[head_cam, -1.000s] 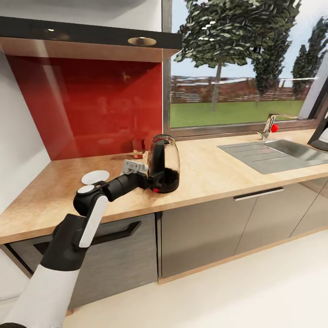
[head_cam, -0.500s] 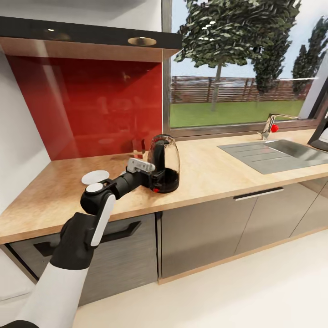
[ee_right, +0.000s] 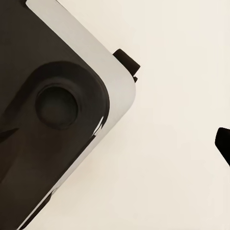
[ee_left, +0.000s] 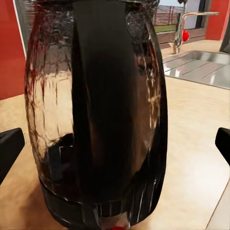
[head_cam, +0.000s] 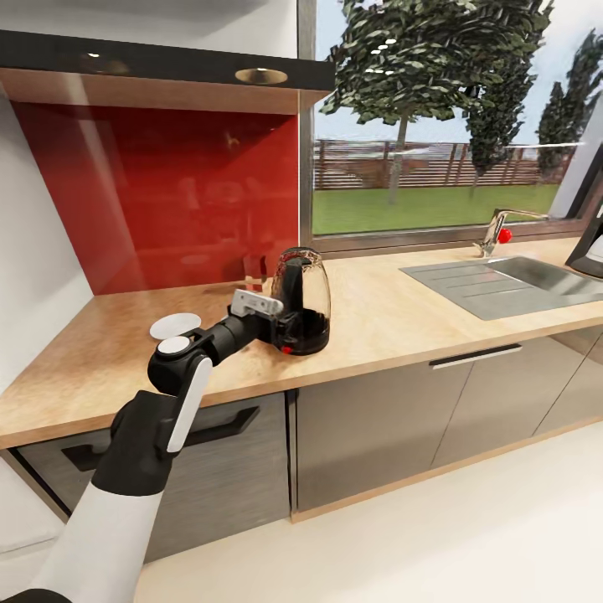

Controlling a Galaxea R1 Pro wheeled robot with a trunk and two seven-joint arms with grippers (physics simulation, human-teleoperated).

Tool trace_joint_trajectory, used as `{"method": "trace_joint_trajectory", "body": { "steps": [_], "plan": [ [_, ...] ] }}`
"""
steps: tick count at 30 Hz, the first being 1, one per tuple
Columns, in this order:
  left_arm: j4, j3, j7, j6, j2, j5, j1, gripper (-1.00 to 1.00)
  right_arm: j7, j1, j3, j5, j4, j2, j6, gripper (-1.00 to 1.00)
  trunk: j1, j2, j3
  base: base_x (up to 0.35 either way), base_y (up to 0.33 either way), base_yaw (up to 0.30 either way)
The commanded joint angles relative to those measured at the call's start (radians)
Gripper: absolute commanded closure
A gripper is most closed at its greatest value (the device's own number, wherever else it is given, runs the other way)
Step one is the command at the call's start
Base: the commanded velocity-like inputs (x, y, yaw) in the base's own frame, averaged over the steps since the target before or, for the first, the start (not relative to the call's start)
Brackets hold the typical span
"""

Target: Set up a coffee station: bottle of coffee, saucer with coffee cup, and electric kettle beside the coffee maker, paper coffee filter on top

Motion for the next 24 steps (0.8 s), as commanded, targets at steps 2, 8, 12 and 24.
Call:
{"method": "trace_joint_trajectory", "body": {
  "steps": [2, 8, 12, 24],
  "plan": [
    [-0.001, 0.002, 0.006, 0.008, 0.0, 0.009, -0.001, -1.0, 0.001, -0.001, 0.005, -0.001, 0.003, 0.0, -0.007, -1.0, 0.0, -0.001, -0.001, 0.0, 0.0, 0.0],
    [-0.001, 0.002, 0.008, 0.007, 0.0, 0.009, -0.001, -1.0, 0.001, -0.001, 0.005, -0.001, 0.003, 0.0, -0.007, -1.0, 0.0, -0.001, -0.001, 0.016, 0.0, 0.0],
    [-0.001, 0.003, 0.008, 0.006, 0.001, 0.009, -0.001, -1.0, 0.001, -0.001, 0.005, -0.001, 0.003, 0.0, -0.007, -1.0, 0.0, -0.001, -0.001, 0.047, 0.0, 0.0],
    [-0.001, 0.004, 0.025, 0.006, 0.003, 0.009, -0.001, -1.0, 0.001, -0.001, 0.005, -0.001, 0.003, 0.0, -0.007, -1.0, 0.0, -0.001, -0.001, 0.029, 0.0, 0.0]
  ]
}}
